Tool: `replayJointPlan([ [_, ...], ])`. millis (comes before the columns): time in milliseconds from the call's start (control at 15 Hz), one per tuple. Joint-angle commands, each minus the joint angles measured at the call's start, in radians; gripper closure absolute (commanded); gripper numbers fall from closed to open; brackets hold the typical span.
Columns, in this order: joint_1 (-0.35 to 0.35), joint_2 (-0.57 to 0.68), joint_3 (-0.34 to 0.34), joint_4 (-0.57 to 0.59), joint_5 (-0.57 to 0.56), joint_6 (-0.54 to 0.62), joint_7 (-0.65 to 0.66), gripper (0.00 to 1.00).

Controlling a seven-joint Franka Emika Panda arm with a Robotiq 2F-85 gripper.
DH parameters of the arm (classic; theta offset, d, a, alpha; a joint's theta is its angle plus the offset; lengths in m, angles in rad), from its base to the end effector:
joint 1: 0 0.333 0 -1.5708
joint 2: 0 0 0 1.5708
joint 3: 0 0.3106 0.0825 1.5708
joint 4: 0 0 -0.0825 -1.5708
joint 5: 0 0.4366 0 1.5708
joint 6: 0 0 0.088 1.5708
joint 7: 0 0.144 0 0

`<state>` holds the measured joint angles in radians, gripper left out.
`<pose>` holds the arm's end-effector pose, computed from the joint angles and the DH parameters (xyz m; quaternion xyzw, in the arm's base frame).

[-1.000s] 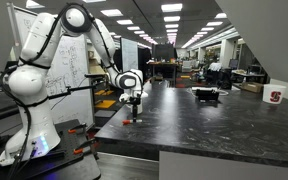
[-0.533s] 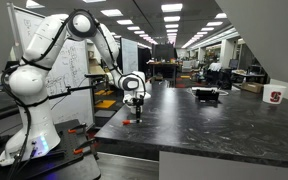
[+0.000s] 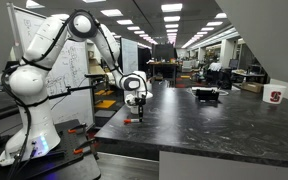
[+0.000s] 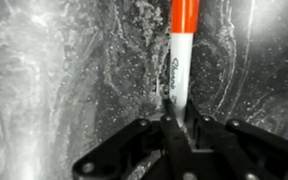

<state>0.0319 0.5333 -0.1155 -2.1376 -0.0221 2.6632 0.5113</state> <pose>0.5858 -0.0552 0.0643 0.9606 -0.2759 0.0049 0.0341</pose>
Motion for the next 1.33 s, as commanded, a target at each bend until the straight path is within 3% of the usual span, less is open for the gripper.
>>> replayJointPlan([
  [0,0.036,-0.04,-0.03,-0.03,0.011,0.043,-0.011,0.96],
  [133,0.077,-0.064,-0.069,-0.032,-0.025,0.069,0.023,0.96],
  [467,0.264,-0.126,-0.256,-0.01,-0.206,0.14,0.215,0.96],
  [667,0.385,-0.153,-0.365,0.005,-0.356,0.18,0.429,0.96],
  [867,0.473,-0.166,-0.424,0.032,-0.51,0.19,0.647,0.96],
  [1267,0.721,-0.166,-0.601,0.039,-0.793,0.22,0.988,0.96],
])
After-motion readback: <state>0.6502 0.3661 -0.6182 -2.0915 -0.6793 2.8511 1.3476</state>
